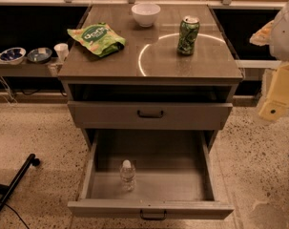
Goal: Pick water bottle from middle drawer and place on counter
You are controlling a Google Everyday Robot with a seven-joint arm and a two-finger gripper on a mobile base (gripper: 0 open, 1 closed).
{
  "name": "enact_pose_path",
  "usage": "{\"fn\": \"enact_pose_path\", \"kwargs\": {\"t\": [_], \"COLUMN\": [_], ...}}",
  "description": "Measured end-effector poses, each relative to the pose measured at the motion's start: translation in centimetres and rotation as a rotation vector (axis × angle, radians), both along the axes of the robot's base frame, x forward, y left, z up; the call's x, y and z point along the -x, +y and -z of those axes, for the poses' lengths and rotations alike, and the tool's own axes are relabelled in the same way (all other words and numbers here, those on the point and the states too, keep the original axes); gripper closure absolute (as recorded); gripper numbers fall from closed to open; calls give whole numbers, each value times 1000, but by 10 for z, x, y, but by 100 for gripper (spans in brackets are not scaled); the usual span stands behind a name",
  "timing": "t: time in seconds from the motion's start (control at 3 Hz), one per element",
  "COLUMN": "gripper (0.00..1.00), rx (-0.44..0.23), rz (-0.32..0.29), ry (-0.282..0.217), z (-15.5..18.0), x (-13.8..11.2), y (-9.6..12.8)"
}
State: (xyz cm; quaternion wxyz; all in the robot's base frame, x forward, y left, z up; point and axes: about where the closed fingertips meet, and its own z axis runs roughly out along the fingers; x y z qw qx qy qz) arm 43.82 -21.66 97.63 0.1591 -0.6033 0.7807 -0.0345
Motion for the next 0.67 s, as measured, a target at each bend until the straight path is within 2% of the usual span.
{"fn": "enact_pose_path", "kwargs": {"t": [0.33, 0.67], "gripper": [0, 0], "rx": [0, -44], "rz": [0, -32], "ry": [0, 4], "z": [0, 13], "x": [0, -3], "y": [0, 13]}}
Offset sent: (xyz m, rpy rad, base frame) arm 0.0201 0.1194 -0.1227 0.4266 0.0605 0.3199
